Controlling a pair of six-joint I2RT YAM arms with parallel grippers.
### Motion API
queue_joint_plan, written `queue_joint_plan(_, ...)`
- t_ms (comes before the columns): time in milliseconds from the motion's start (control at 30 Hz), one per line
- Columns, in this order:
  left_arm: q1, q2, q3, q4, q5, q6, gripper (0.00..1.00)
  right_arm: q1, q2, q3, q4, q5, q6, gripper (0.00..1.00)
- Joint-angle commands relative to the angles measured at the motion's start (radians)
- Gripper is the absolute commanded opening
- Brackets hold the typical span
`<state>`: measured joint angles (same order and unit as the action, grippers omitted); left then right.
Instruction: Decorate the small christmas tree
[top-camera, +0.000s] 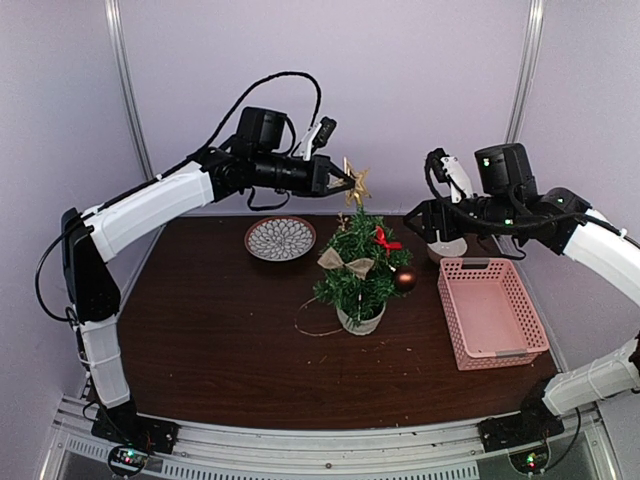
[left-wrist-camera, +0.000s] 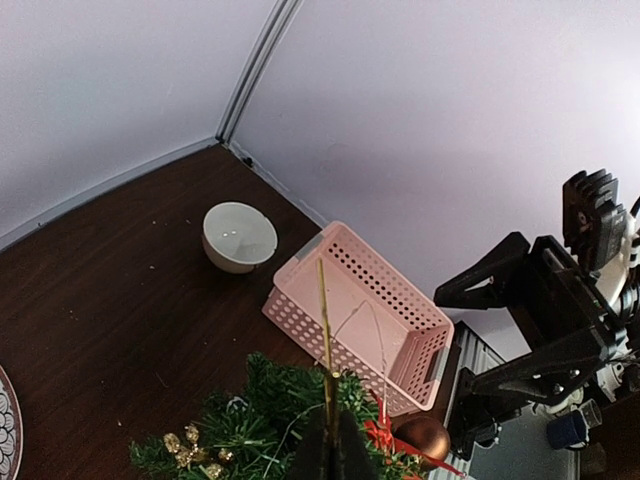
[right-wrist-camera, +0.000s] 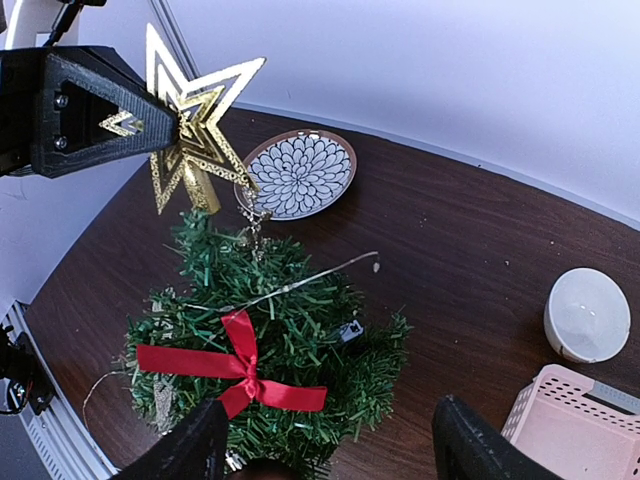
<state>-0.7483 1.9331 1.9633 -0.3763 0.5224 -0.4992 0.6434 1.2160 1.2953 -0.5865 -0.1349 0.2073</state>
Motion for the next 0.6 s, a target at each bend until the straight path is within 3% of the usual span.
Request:
queue_joint_plan(0,-0.006,-0.043,-0.027,0.023,0.015,0.015,0.0,-0.006,0.002,0.003,0.025,-0.007,0.003,0.73)
queue_joint_plan(567,0.014,-0.039,0.04,0.039,0.019,-0.019,0.0,-0.005,-0.006,-0.007,0.026,-0.008,0.008,0.73)
